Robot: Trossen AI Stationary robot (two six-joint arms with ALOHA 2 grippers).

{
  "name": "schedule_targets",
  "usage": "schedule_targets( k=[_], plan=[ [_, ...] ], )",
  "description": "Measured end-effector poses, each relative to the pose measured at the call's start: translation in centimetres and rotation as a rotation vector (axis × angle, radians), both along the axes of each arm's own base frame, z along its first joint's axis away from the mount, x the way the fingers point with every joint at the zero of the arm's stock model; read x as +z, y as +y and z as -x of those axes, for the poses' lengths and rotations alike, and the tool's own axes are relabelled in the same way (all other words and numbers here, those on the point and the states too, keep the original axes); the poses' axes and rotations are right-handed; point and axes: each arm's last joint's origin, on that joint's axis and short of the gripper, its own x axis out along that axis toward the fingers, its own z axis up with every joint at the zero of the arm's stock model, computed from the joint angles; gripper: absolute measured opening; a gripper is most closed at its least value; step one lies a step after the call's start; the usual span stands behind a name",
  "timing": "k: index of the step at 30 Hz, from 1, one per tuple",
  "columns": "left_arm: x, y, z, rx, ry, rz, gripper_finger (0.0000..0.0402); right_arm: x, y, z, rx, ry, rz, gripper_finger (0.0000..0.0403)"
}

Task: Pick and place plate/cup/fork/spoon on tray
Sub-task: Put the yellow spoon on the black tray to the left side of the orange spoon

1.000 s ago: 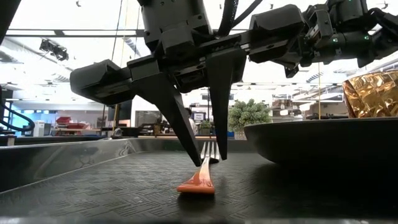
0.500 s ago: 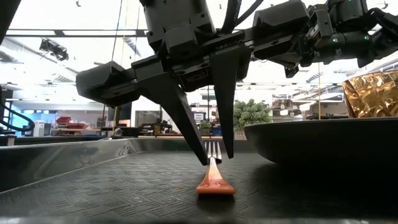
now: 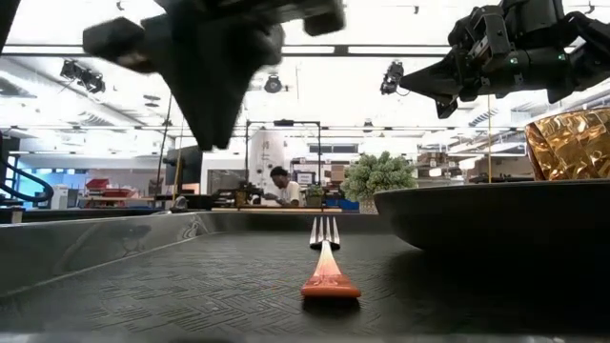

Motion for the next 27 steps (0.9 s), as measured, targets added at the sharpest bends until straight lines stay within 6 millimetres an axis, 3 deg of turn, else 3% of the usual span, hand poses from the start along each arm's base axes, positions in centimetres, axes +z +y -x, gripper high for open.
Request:
schedule_targets(
  k=[7,13,19,27],
  plan=[
    [1.8,1.0,2.6,-0.111,0.129,-0.194,0.0061,0.0,0.0,0.0,-0.001,0.002,0.004,0.0007],
    [2.1,1.7,3.6,-0.183,0.193,-0.29,0.0033,0.0,0.0,0.0,-0.008,-0.004,0.006,0.0007],
    [0.2,2.3,5.0,-0.224,0.307,-0.33,0.0006,0.1,0.0,0.0,-0.011,-0.011,0.005,0.0007],
    [-1.3,3.8,8.8,-0.177,0.197,-0.282,0.0006,0.2,-0.1,0.0,-0.029,-0.023,0.014,0.0007]
  ],
)
